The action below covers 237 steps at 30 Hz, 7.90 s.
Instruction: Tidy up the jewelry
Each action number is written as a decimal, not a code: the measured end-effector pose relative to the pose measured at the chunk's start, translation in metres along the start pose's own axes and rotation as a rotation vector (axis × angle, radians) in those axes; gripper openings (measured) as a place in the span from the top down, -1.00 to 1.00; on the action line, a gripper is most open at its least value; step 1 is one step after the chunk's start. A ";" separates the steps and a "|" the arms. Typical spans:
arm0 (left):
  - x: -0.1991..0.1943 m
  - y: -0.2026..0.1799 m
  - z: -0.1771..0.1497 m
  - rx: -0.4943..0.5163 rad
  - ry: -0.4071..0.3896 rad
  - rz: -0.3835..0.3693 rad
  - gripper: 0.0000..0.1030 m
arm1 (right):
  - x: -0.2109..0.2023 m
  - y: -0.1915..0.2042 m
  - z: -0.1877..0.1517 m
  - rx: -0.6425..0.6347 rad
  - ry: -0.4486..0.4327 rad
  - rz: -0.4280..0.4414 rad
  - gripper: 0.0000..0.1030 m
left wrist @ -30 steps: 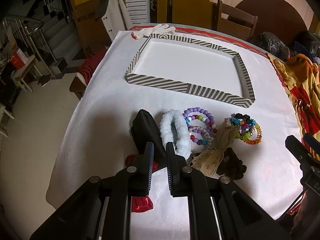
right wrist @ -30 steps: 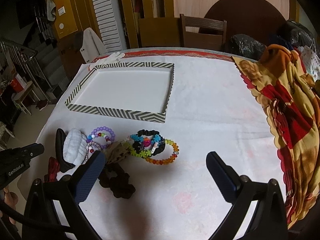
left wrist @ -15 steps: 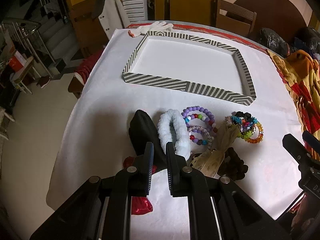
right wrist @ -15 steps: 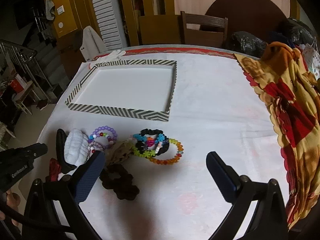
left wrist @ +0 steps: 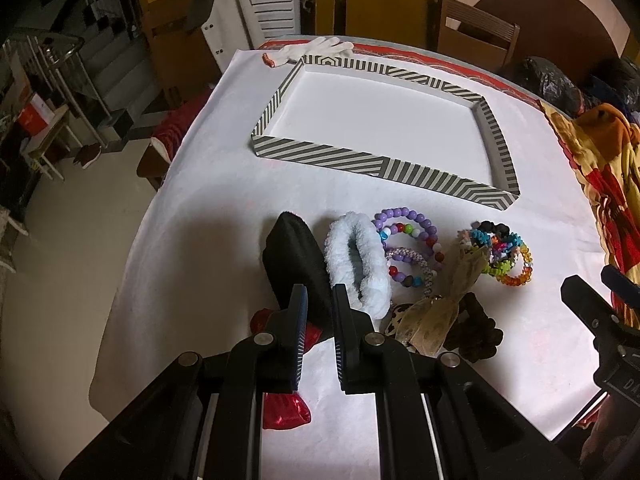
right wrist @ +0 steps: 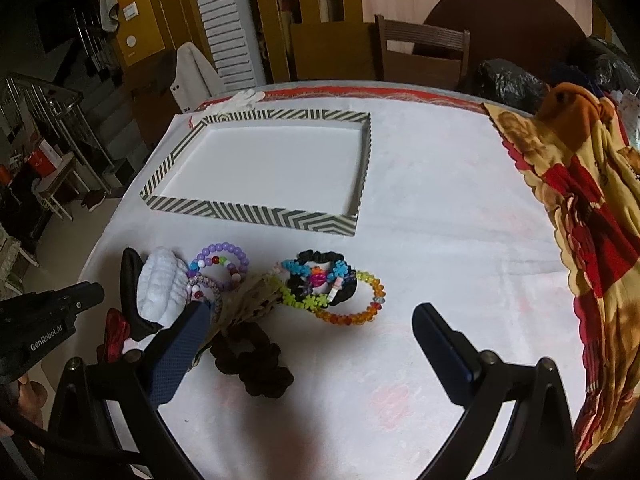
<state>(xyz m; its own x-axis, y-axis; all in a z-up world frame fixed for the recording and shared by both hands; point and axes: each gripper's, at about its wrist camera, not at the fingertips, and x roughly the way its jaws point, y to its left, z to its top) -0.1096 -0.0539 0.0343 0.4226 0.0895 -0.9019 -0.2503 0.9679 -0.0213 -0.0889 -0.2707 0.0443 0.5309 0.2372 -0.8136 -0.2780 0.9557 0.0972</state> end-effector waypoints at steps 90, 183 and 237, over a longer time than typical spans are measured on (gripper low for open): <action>0.109 0.069 0.058 -0.123 0.238 -0.279 0.38 | 0.134 0.121 0.013 -0.064 0.306 0.399 0.65; -0.008 -0.002 0.057 0.009 -0.120 -0.040 0.47 | 0.023 0.011 0.038 0.111 0.060 0.157 -0.34; -0.029 -0.024 0.016 0.002 -0.111 -0.048 0.47 | -0.027 -0.001 0.009 0.057 0.021 0.110 -0.43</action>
<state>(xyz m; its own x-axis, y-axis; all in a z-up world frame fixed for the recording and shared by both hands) -0.1015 -0.0760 0.0675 0.5278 0.0684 -0.8466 -0.2256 0.9722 -0.0620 -0.0959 -0.2762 0.0708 0.4824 0.3376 -0.8083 -0.2871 0.9327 0.2182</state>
